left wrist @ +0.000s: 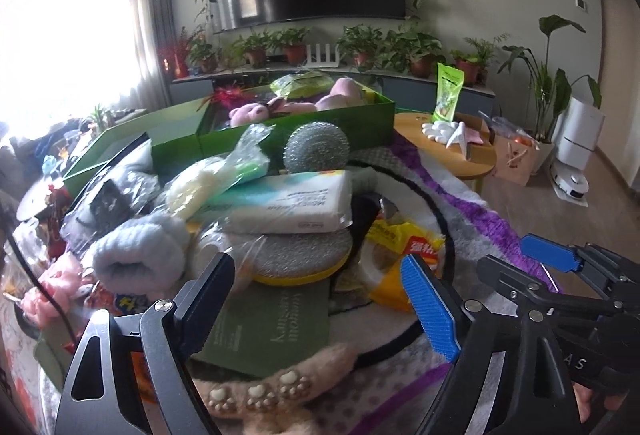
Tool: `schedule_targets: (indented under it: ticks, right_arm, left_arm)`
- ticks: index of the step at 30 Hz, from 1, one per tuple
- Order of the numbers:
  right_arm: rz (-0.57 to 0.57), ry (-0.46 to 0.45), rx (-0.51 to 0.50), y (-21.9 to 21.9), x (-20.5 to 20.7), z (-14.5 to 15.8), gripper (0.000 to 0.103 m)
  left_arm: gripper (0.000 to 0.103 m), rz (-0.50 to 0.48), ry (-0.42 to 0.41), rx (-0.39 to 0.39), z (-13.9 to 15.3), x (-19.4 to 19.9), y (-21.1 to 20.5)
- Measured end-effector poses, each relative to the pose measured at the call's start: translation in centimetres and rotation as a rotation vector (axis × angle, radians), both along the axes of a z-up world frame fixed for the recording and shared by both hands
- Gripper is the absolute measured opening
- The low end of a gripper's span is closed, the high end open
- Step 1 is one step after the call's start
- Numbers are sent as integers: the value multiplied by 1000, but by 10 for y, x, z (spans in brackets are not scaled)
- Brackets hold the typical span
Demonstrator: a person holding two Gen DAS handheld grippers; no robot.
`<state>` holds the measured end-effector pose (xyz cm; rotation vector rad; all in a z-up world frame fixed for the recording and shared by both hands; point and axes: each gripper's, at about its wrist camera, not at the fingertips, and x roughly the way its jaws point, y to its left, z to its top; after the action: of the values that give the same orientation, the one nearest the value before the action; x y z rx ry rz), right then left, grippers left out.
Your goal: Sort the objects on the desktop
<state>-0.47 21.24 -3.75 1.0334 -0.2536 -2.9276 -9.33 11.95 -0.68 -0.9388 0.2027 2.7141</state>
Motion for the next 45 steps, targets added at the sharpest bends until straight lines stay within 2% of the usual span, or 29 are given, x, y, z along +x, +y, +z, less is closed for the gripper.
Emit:
schedule_targets:
  ticks: [2,4,6,9,10,19,22,26,29,32,35,37,38,39,42,45]
  right_arm:
    - [-1,-10,-13,4,-6,-2,62]
    - [16,-30,-38,7,-13,-6,59]
    - [48,-53,-61,8,-19,-9,43]
    - [80,-72,-74,5,-28,-13,31]
    - [92,-76,-83,3,-30,-14,30]
    - [127,-111,-162,-1,-49,-17,29]
    - [151,-121,-187,-2,-53,-16,29]
    - [170,-152,-189,-8,-62,-23,31]
    - [158,-159,-212,-5,-67,-26,37]
    - [150,-185,-249,0,-75,-30,50]
    - [171,-190,-261,-1,-84,-31,50]
    - [193,-195,-274,-2,-90,-33,48]
    - [204,-194,-286,-3,-90,-33,39]
    - [215,-191,-283,-4,-88,-31,35]
    - [226,-188,-253,-8,-75,-27,29]
    - [208,-215,-293,-3,-55,-28,28]
  left_arm:
    - [84,-7,-26,-2,-5,-8,6]
    - [70,-21,-65,-1,-11,-15,10]
    - [64,-42,-110,2,-18,-20,14]
    - [60,-68,-142,-1,-24,-25,19]
    - [60,-70,-144,-3,-25,-26,20]
    - [60,-60,-163,7,-29,-32,15]
    - [59,-82,-172,40,-27,-27,7]
    - [59,-122,-171,36,-25,-23,6]
    - [59,-119,-188,35,-26,-25,6]
    - [59,-121,-197,40,-27,-27,5]
    - [59,-129,-199,33,-29,-26,7]
    - [59,-132,-203,28,-30,-26,7]
    - [59,-132,-204,26,-31,-25,7]
    - [59,-132,-205,23,-31,-25,6]
    - [59,-130,-211,25,-32,-22,3]
    - [59,-126,-211,25,-32,-21,1]
